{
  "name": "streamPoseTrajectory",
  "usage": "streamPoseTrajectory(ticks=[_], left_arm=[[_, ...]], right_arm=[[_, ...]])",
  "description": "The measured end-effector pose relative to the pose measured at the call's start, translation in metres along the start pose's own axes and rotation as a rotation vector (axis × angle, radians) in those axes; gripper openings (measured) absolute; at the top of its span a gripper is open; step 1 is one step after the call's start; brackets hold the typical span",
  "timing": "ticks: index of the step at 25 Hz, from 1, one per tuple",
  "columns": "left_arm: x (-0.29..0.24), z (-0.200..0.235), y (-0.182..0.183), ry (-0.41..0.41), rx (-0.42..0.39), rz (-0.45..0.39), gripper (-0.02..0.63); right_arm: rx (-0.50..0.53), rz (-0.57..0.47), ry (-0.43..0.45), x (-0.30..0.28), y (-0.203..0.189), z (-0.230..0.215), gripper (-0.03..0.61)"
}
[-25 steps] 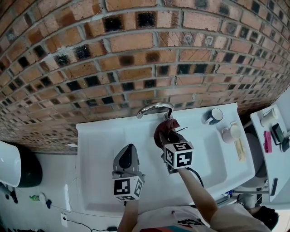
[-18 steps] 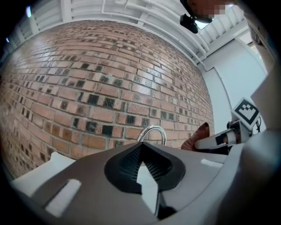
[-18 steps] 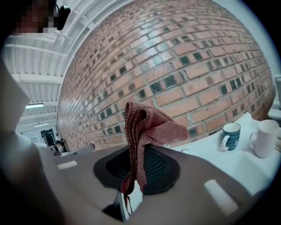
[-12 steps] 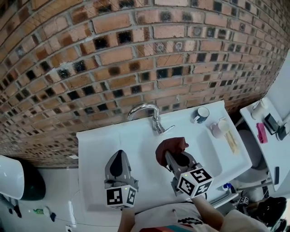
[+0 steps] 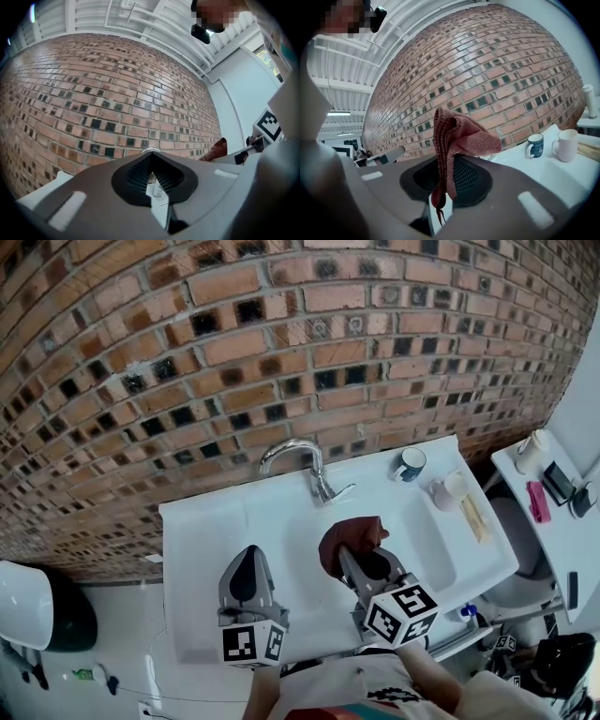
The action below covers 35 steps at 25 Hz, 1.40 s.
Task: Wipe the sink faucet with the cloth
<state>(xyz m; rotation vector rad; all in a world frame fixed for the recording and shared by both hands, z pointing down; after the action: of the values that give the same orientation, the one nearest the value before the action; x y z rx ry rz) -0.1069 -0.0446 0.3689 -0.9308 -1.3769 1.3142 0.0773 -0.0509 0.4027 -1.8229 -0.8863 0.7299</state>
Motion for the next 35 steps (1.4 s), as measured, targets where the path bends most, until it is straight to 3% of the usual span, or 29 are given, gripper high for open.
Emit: streamPoseTrajectory(ticks=[18, 35], left_arm=[[0.016, 0.007, 0.007, 0.005, -0.006, -0.020, 0.005], [0.010, 0.008, 0.007, 0.001, 0.000, -0.027, 0.005]], right_arm=[[0.058, -0.012, 0.023, 0.006, 0.000, 0.023, 0.044], [0.048, -0.052, 0.023, 0.009, 0.015, 0.023, 0.044]])
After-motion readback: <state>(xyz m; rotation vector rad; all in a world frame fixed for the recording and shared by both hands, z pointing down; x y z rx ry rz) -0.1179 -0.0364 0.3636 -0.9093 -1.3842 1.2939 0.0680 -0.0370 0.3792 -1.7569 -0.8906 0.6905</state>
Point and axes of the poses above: the fingertips, and each gripper's own axes: x backward along the fingers, z to its left, y out of its top, the point moved 3 cm from there along x, backward along the fingers, and after that the axes turned 2 degrees about -x, right-handed, at the moved point
